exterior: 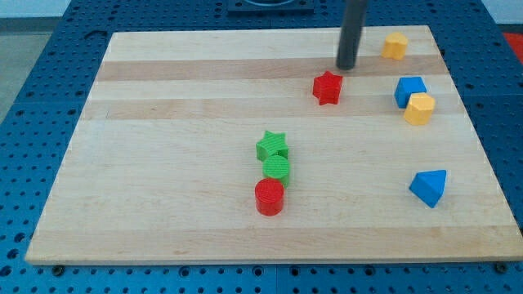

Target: Move the red star towards center

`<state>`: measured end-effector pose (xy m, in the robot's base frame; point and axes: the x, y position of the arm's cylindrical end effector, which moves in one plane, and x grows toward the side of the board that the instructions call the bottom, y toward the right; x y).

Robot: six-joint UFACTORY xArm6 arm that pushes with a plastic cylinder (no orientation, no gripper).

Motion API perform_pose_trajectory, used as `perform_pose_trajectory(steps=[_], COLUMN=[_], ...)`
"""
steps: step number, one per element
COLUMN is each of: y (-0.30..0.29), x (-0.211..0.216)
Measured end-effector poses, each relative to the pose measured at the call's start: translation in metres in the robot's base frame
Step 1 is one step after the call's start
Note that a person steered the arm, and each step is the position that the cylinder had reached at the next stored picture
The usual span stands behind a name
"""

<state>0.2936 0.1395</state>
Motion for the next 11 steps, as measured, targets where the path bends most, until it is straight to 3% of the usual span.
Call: perform_pose_trajectory(steps=[1,4,7,8,9,11], y=[0.002,-0.086,-0.098,-0.104,-0.126,-0.139], x=[0.021,0.102,0.107,0.081,0.081,0.113])
